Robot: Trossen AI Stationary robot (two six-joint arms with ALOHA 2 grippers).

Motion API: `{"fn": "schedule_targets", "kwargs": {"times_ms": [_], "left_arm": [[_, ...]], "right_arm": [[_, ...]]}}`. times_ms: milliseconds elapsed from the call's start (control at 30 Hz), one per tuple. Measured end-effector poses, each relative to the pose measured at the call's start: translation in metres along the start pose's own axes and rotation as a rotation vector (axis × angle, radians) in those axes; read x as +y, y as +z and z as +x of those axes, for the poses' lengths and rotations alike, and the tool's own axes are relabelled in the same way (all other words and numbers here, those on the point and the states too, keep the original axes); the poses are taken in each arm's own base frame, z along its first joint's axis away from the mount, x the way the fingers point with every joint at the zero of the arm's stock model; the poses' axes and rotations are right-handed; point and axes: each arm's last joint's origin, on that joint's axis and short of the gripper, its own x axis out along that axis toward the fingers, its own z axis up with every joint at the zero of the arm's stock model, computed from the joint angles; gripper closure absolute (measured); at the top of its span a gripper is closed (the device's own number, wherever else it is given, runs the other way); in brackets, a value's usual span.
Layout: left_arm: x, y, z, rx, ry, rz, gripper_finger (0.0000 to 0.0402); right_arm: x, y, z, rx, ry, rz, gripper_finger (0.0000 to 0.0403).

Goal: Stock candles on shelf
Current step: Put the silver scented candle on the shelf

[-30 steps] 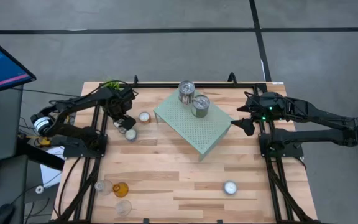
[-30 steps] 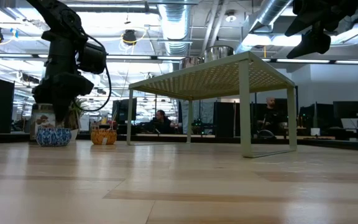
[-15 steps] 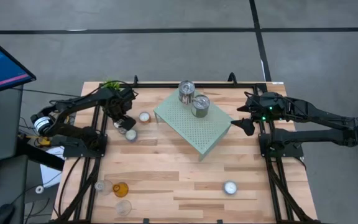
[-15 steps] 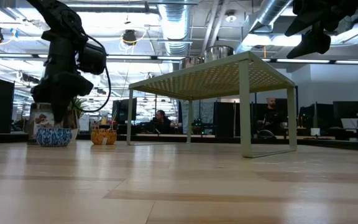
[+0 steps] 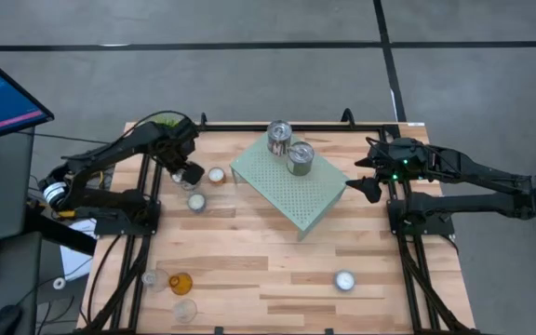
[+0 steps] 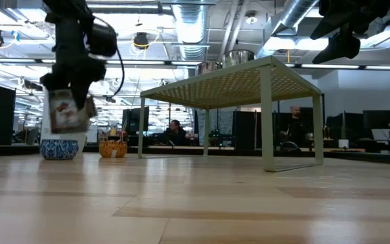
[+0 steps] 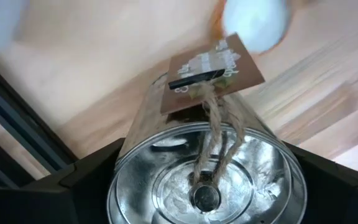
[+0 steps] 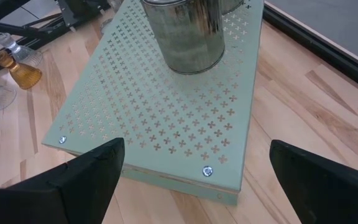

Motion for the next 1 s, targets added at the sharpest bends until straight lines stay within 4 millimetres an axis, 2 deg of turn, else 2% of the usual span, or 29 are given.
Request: {"fn": "schedule_targets", "kwargs": {"times_ms": [267,467,667,1000], "left_arm": [[-0.009,0.008,-0.056,-0.164,-0.107,-0.065,0.0048],[-0.029,0.014,-0.089,-0.253,-0.193,-0.050,0.0050],[-0.056,0.018,-0.113,-0.299,-0.272,-0.016,0.0045],[-0.117,0.041,-0.130,-0.348,-0.407,0.062,0.0046]], "right_arm": [[0.000,0.000,0.000,0.000,-0.001,0.000,0.0013],[0.000,0.000,0.000,-0.001,-0.003,0.000,0.0013],[0.000,0.000,0.000,-0.001,-0.002,0.000,0.0013],[0.000,0.000,0.000,-0.001,-0.002,0.000,0.0013]]}}
